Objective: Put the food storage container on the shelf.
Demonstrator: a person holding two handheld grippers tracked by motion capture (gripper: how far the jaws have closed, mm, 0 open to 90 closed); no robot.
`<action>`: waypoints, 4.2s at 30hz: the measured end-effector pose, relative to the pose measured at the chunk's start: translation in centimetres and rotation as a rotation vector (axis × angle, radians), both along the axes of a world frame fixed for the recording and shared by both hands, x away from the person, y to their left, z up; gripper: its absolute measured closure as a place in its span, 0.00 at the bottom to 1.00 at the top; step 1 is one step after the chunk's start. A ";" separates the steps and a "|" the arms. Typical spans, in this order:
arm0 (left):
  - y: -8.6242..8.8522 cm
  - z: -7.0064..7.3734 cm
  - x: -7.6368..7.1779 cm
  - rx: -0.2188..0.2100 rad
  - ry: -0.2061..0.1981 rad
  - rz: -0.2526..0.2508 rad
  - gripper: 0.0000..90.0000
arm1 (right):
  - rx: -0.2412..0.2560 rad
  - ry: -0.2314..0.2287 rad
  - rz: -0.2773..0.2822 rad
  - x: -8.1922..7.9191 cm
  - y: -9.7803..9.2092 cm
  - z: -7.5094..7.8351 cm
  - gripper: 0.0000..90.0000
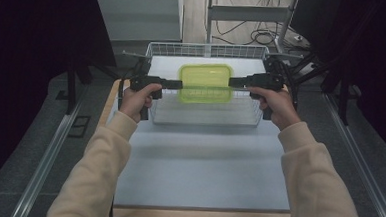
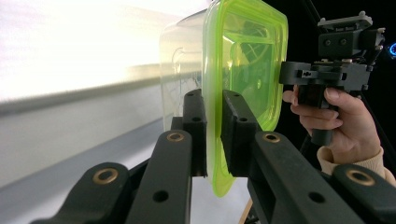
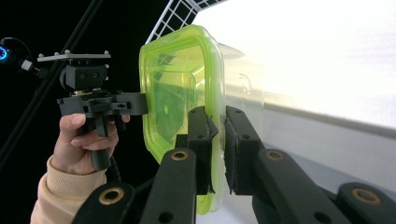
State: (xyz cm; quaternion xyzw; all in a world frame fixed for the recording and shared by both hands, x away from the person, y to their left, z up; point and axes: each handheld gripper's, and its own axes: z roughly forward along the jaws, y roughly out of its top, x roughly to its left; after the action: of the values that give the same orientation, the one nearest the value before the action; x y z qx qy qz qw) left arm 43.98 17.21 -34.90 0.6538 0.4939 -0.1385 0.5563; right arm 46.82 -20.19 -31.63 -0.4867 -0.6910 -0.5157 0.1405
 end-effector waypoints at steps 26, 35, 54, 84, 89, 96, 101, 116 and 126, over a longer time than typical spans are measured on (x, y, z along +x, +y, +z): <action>0.2 1.5 5.2 -0.001 0.031 0.047 0.90 | 0.014 0.024 -0.048 5.1 0.6 0.9 0.90; -0.1 1.2 5.9 -0.013 0.035 0.068 0.89 | 0.006 0.032 -0.086 6.1 0.6 0.2 0.88; -0.1 0.6 6.4 0.008 0.022 0.142 0.49 | -0.079 -0.047 -0.144 6.3 1.7 -0.2 0.56; 0.2 1.4 -3.8 0.075 -0.134 0.071 0.41 | -0.064 -0.190 -0.008 -2.6 -0.6 0.0 0.44; 0.1 0.2 -5.9 0.063 -0.135 0.038 0.40 | -0.066 -0.212 0.027 -4.5 -1.1 -1.0 0.44; 0.3 -2.4 -8.4 0.046 -0.108 0.015 0.41 | -0.074 -0.210 0.068 -6.7 -1.7 -2.8 0.43; 0.3 -4.4 -10.1 0.071 -0.118 0.007 0.41 | -0.079 -0.221 0.085 -8.2 -2.2 -4.7 0.43; -1.0 -10.3 -14.2 0.140 -0.117 -0.033 0.41 | -0.129 -0.249 0.113 -11.8 -3.1 -12.5 0.41; -1.0 -11.2 -14.4 0.121 -0.103 -0.034 0.41 | -0.132 -0.270 0.114 -12.3 -3.3 -13.4 0.39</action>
State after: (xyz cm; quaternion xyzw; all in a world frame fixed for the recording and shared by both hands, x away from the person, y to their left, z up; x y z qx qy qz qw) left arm 29.61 16.16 -46.15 0.7008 0.4609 -0.0838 0.5379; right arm 34.52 -23.53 -45.00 -0.3810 -0.7624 -0.5213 0.0429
